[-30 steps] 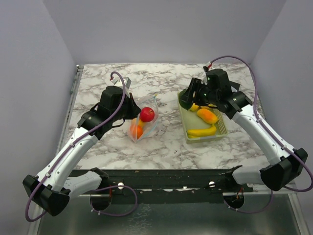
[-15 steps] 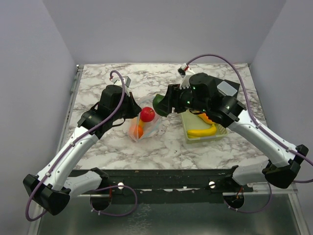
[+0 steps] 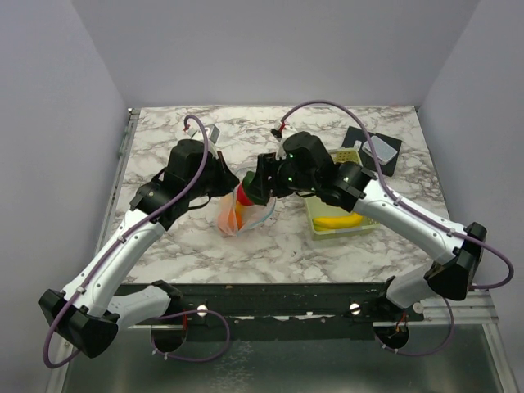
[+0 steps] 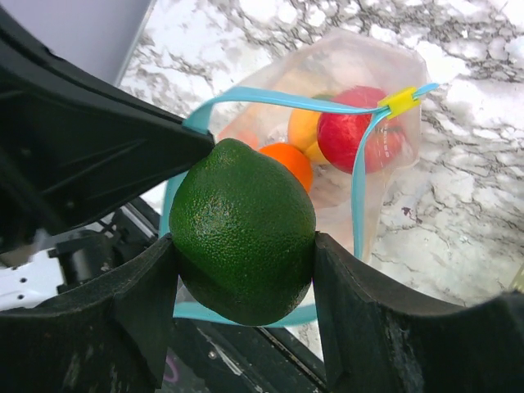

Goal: Place the food in the zip-top bag and seal the zipper
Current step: Place the fake fruit in the zipper food storage bag, then pick up the fake fruit from the bin.

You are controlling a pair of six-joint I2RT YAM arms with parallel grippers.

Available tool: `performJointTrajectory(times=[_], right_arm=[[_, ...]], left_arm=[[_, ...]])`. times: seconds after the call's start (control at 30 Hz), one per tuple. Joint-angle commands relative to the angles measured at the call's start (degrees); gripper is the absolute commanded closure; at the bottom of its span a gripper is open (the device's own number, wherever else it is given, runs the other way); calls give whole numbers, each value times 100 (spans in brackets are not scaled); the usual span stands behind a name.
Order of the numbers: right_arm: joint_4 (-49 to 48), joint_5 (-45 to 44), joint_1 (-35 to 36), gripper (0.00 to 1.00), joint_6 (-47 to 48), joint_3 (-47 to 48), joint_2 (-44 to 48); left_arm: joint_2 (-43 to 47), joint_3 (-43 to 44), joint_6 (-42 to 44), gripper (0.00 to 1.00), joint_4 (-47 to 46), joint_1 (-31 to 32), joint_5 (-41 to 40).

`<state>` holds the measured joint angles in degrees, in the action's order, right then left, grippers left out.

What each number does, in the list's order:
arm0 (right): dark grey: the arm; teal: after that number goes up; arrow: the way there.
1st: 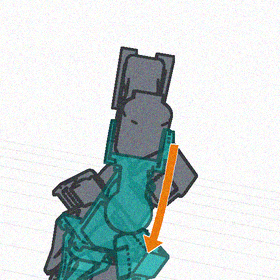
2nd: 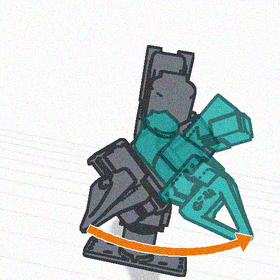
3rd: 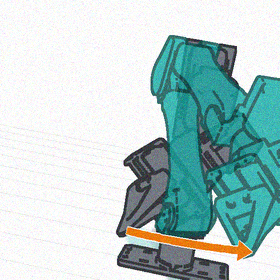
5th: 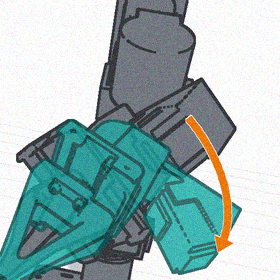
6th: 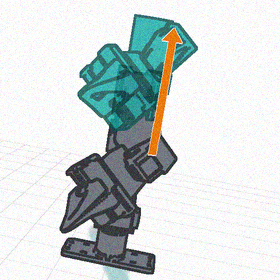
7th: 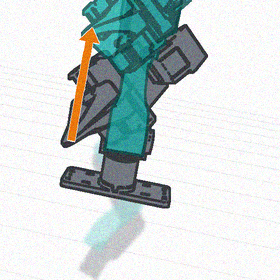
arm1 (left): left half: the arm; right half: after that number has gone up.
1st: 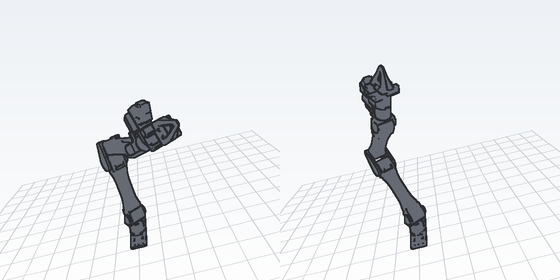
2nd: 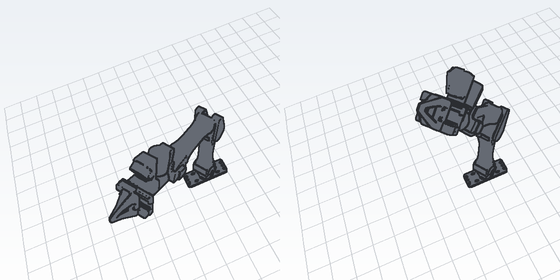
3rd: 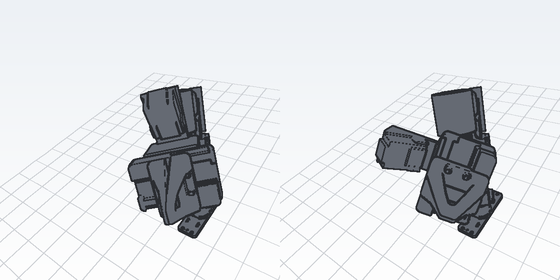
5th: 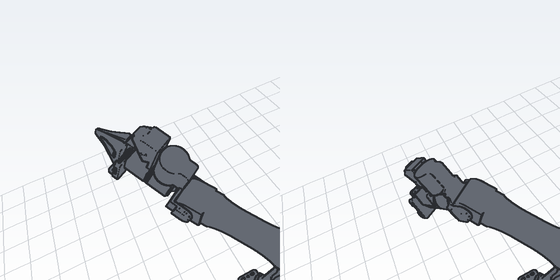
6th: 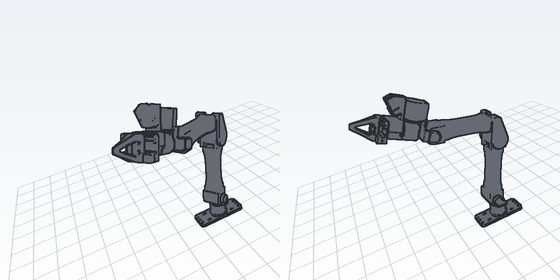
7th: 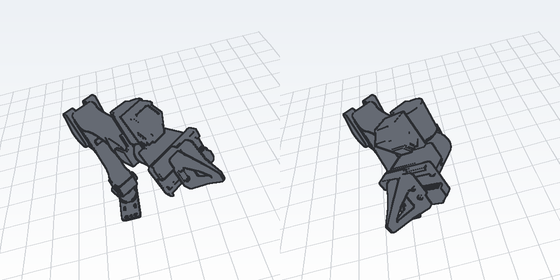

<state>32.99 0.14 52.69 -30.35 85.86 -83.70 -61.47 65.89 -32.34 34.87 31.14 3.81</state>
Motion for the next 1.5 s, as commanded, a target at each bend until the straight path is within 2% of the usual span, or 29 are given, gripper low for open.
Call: performJointTrajectory(times=[0.0, 0.23, 0.43, 0.63, 0.83, 1.07, 1.47], right_arm=[[-95, -354, 105, 72, 89, -143, -223], [199, -874, 119, 71, 32, -84, -502], [180, -828, 123, 68, -36, -4, -606], [184, -709, 169, 60, -69, 179, -762], [272, -696, 254, 29, -37, 239, -832], [278, -646, 295, 6, -102, 162, -694], [551, -1231, 295, 5, -217, 165, -27]], left_arm=[[-32, 308, -125, 100, -121, -17, 210], [-29, 353, -298, 100, -136, -11, 410], [15, 267, -313, 100, -139, -10, 424], [30, 196, -292, 100, -139, -11, 451], [31, 176, -256, 100, -139, -11, 456], [12, 143, -201, 100, -156, -11, 476], [37, 65, -141, 100, -156, -10, 374]])
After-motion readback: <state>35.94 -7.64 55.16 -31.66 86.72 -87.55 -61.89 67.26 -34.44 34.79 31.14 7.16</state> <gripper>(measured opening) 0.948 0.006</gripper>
